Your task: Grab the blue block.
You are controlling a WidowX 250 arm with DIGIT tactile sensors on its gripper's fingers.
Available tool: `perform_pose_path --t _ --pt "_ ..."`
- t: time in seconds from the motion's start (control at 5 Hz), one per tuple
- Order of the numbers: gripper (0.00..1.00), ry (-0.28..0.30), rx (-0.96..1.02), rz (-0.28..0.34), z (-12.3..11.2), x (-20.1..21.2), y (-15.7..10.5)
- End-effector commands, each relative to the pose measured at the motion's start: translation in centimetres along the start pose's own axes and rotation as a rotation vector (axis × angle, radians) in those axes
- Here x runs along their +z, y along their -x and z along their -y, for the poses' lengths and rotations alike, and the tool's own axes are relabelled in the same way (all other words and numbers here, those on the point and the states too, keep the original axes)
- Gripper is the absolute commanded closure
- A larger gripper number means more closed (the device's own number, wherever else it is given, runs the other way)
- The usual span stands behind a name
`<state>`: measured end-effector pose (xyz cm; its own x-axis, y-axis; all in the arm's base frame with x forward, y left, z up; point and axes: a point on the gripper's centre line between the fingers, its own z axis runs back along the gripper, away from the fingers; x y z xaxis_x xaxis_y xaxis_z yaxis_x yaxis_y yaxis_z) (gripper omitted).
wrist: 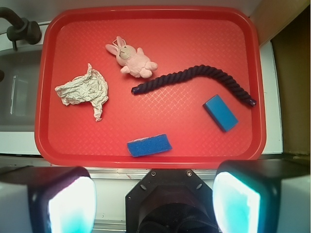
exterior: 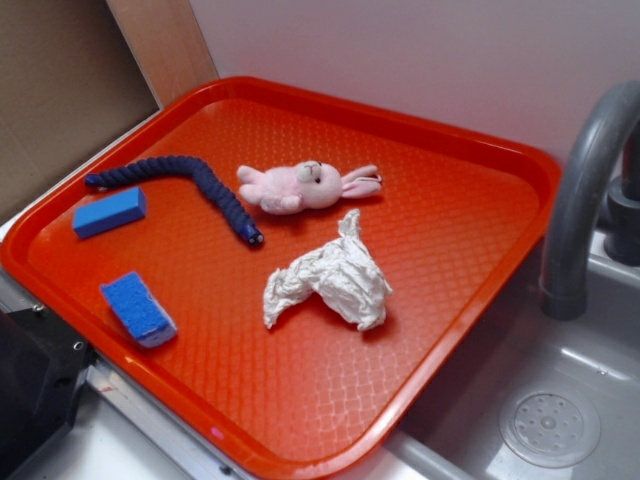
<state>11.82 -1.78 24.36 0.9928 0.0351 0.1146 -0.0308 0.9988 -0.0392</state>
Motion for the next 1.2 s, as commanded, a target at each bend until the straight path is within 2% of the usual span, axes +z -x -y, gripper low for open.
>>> perform_pose_path --t 0.0,0.2,0.4,0.6,0.8,1.0 --pt "0.00 0.000 0.000 0.000 0.0 0.0 0.0" --pt "0.00 0.027 -0.216 0.089 -2.3 -3.2 -2.1" --pt "0.00 0.077 -0.451 0.110 -4.5 -6.3 -3.9" --pt "0.00 0.036 -0.554 0.091 -8.0 -9.3 -5.5" --pt "0.00 -0.025 -0.575 0.061 -10.6 -11.5 -6.3" --pt "0.00 -0.058 -0.571 0.017 -11.4 -13.4 -5.9"
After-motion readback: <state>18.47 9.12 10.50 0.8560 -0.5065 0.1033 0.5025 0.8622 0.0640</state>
